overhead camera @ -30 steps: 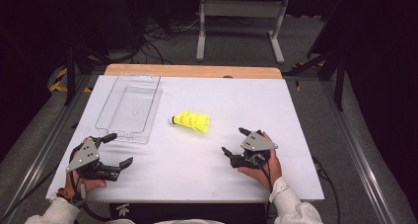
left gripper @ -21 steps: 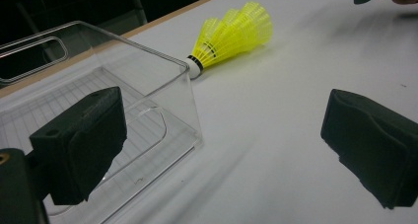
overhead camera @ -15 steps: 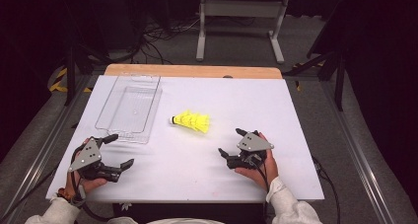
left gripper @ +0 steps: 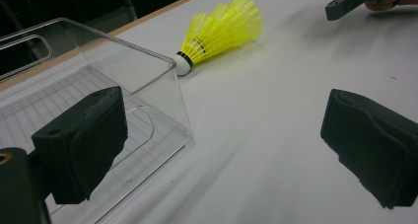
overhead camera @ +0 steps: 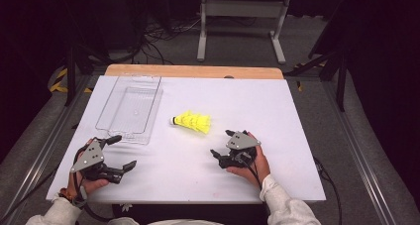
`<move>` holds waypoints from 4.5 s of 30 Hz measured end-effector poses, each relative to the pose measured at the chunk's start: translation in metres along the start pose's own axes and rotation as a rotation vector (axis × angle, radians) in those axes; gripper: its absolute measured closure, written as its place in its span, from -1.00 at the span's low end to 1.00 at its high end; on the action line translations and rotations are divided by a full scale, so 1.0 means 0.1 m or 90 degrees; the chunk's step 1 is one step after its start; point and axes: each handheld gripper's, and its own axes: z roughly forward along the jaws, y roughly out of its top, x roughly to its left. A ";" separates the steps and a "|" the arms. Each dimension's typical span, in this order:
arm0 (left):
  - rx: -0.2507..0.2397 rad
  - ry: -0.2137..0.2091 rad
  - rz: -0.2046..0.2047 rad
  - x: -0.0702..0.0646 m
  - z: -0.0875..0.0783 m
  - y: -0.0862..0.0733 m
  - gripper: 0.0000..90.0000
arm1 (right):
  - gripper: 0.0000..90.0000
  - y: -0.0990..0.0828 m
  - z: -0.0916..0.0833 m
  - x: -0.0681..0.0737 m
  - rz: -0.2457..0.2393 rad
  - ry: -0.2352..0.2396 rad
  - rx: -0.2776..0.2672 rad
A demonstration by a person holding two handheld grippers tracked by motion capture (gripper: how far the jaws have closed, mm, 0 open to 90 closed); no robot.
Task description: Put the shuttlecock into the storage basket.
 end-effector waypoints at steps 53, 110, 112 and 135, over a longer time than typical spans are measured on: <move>0.003 -0.008 -0.002 0.00 0.02 -0.01 -0.88 | -0.30 0.57 1.24 -0.06 0.143 0.090 0.086; 0.006 -0.003 -0.003 0.01 -0.01 -0.01 -0.86 | 0.92 0.94 1.06 -0.21 0.199 0.027 -0.043; 0.006 -0.003 -0.003 0.01 -0.01 -0.01 -0.86 | 0.92 0.96 1.04 -0.21 0.196 0.027 -0.045; 0.003 -0.002 -0.003 0.01 -0.01 -0.01 -0.87 | 0.93 1.11 0.96 -0.13 0.165 0.041 -0.057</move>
